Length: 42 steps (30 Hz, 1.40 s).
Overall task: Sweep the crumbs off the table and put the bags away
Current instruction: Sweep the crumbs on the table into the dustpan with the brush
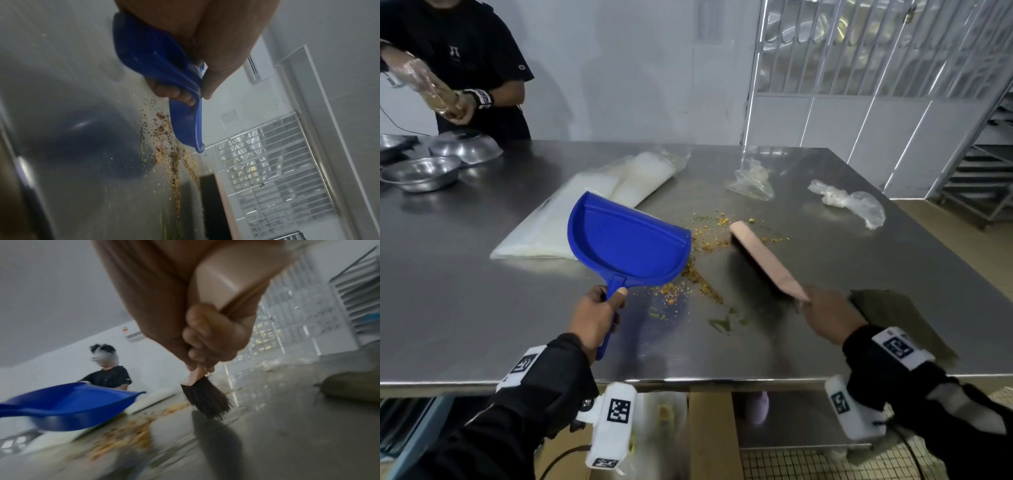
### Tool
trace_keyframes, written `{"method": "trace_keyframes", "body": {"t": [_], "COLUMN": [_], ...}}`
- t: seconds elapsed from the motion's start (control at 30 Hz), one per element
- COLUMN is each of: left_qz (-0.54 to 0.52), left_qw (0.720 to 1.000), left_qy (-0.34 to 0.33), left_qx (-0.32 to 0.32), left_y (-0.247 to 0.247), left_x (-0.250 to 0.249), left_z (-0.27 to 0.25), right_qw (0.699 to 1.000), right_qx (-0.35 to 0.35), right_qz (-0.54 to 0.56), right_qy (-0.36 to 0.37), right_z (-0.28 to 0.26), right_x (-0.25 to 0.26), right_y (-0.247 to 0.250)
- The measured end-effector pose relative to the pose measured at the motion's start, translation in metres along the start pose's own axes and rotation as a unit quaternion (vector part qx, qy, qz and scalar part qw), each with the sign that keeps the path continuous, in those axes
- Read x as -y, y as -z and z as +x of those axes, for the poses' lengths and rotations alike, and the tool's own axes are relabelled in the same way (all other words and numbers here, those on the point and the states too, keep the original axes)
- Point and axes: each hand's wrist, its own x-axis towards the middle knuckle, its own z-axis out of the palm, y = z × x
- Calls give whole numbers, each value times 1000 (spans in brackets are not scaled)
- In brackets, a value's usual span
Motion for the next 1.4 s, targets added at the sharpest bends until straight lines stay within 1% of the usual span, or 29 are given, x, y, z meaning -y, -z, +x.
{"method": "trace_keyframes", "body": {"t": [0.1, 0.17, 0.23, 0.33, 0.4, 0.47, 0.57, 0.63, 0.7, 0.77, 0.9, 0.97, 1.03, 1.1, 1.2, 1.3, 1.4], "left_qz": [1, 1, 1, 4, 5, 4, 5, 1, -10, -8, -3, -10, -14, -17, -15, -16, -25], "left_qw": [1000, 1000, 999, 999, 999, 998, 998, 998, 998, 997, 996, 996, 996, 995, 994, 992, 992], "left_qy": [9, 15, 19, 18, 15, 11, 1, 0, 7, 13, 12, 12, 13, 16, 19, 16, 13], "left_qx": [-13, -21, -29, -37, -44, -55, -65, -67, -67, -72, -84, -90, -92, -96, -109, -122, -127], "left_y": [-10, -18, -26, -36, -41, -44, -49, -52, -55, -57, -59, -60, -60, -59, -55, -53, -53], "left_x": [-2, -4, -7, -15, -20, -26, -34, -37, -40, -40, -38, -38, -39, -41, -44, -47, -50], "left_z": [6, 12, 19, 34, 44, 53, 64, 69, 74, 78, 87, 90, 93, 98, 105, 113, 119], "right_qw": [996, 994, 995, 998, 1000, 998, 984, 977, 979, 986, 997, 998, 998, 997, 992, 982, 967], "right_qx": [-40, -52, -41, -22, 0, 38, 87, 89, 71, 46, -17, -13, 6, 15, 27, 70, 103], "right_qz": [-30, -35, -38, -24, -24, -37, -91, -102, -85, -56, -33, -47, -60, -70, -72, -95, -109], "right_qy": [-69, -85, -83, -47, -6, 46, 124, 165, 174, 150, 63, 27, 20, 40, 97, 146, 205], "right_z": [40, 62, 79, 98, 104, 98, 77, 70, 75, 95, 157, 185, 201, 209, 204, 180, 148], "right_x": [-22, -29, -27, -16, -7, 4, 15, 12, -2, -19, -37, -34, -26, -13, 6, 20, 20], "right_y": [20, 27, 30, 22, 9, -4, -10, -5, 6, 21, 48, 52, 48, 39, 23, 11, 9]}}
